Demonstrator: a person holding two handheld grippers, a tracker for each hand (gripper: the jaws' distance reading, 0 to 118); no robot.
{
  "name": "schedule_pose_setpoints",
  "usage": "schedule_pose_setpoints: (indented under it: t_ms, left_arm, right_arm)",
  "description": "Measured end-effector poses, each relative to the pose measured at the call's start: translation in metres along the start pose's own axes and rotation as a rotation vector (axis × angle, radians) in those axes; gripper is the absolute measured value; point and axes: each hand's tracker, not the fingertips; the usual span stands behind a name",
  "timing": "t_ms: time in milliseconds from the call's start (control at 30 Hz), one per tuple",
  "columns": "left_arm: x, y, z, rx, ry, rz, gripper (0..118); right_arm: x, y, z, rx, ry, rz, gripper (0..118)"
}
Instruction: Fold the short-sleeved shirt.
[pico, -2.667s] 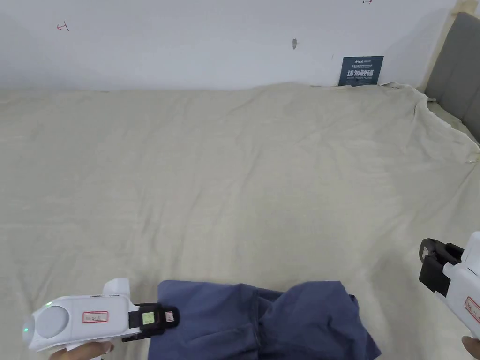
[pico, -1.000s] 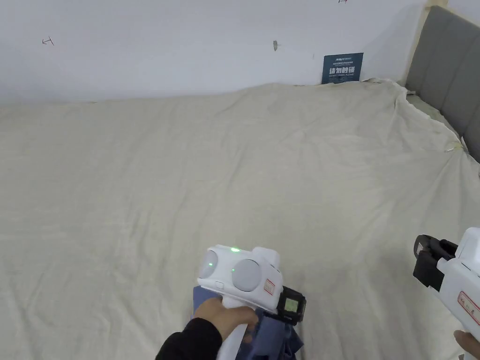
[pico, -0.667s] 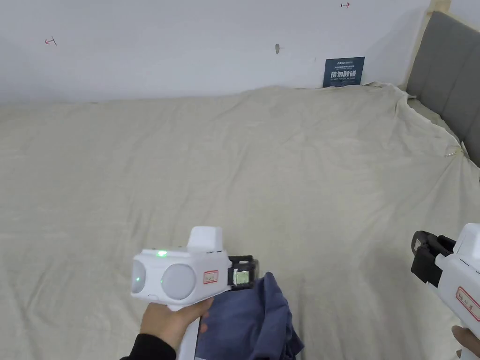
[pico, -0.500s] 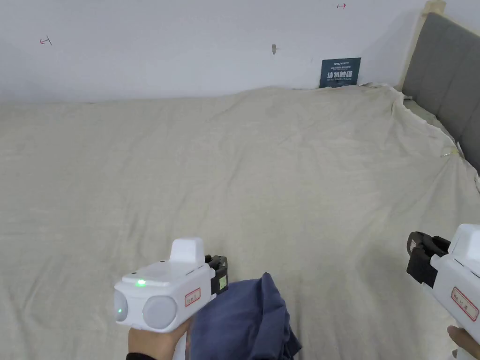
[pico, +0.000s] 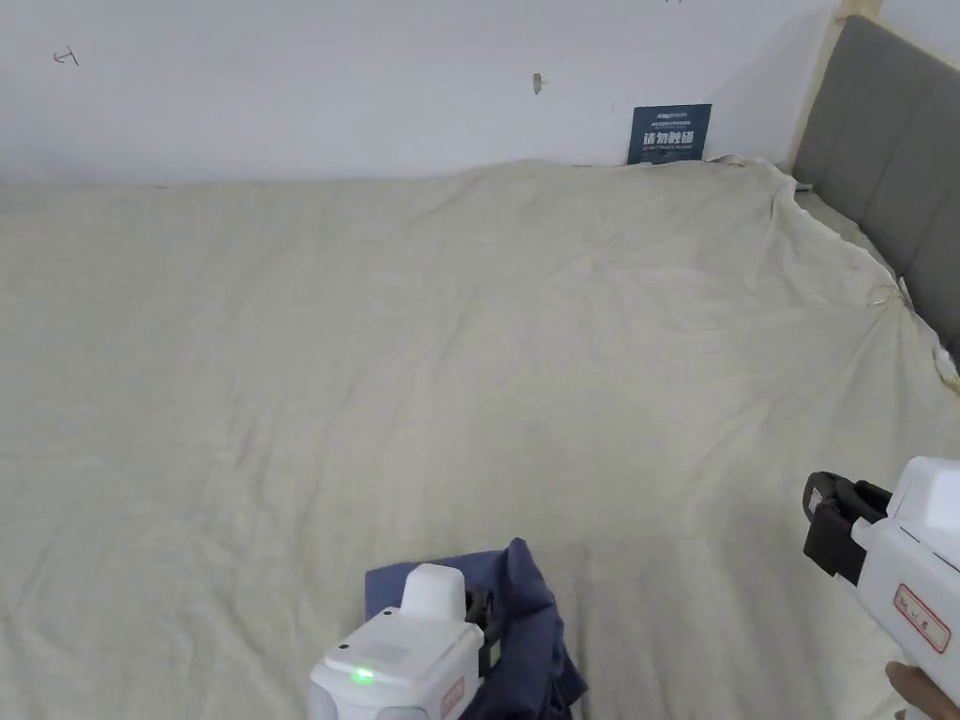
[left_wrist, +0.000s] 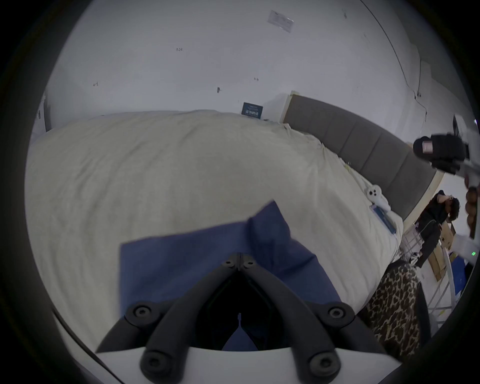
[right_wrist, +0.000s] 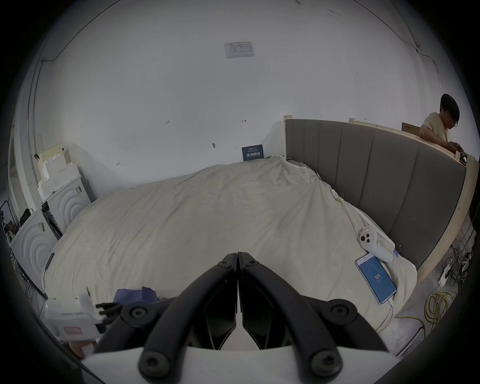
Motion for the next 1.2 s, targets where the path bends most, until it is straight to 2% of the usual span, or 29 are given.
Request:
schedule_pose_setpoints:
  t_ms: [333,567,733,867,1200]
  left_arm:
    - [0.049,-0.014,-0.024,-0.005,-0.034,-0.029,0]
    - [0.059,-0.017,-0.025,-0.002,-0.055,-0.029,0]
    - [0.059,0.003,-0.002,0.081,-0.089,-0.026,0]
    - [0.042,0.040,0.032,0.207,-0.088,0.050,0]
    - [-0.018,0.112,0.113,0.428,0.094,-0.045,0]
  right_arm:
    - [0.014,0.000,0.007,-0.005,-0.030,0.002,0]
    - [0.016,0.000,0.008,-0.004,-0.039,0.002,0]
    - [0.012,0.001,0.010,0.003,-0.033,0.004,0]
    - [0.003,0.007,0.015,0.032,-0.017,0.016,0]
    - [-0.034,0.021,0.025,0.122,0.027,0.062,0]
